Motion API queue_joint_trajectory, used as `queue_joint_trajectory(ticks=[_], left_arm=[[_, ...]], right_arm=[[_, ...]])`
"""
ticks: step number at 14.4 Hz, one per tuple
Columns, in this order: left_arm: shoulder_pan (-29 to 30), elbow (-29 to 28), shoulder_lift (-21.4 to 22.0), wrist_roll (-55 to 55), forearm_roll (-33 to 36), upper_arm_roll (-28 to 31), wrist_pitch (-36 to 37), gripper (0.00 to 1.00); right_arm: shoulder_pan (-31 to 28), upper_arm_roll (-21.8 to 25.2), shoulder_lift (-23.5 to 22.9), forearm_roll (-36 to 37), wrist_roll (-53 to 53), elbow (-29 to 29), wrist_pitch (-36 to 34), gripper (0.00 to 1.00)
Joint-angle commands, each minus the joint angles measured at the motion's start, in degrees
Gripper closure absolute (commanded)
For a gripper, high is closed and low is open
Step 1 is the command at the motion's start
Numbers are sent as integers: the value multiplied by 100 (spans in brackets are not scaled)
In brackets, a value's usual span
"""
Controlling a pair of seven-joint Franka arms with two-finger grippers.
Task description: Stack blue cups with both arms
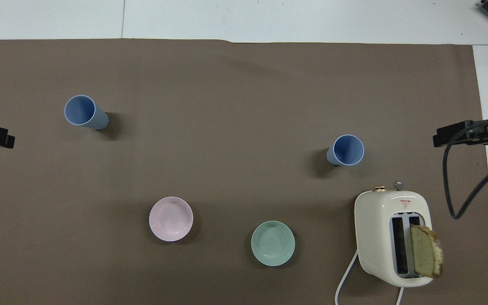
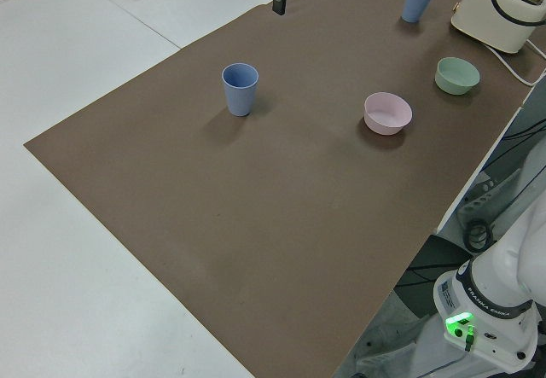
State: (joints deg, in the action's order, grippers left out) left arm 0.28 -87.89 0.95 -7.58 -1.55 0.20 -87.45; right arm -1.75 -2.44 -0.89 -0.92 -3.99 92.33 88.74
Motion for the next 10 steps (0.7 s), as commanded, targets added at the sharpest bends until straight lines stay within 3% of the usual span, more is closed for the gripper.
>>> queue_joint_trajectory(ticks=[1, 10], left_arm=[[7, 62, 28, 29, 93, -11, 44, 0], [-19, 53, 28, 73, 67, -29, 44, 0]], right_arm=[[-53, -2, 28, -84, -146, -117, -189, 0], [-45, -2, -60, 21, -146, -285, -348, 0]])
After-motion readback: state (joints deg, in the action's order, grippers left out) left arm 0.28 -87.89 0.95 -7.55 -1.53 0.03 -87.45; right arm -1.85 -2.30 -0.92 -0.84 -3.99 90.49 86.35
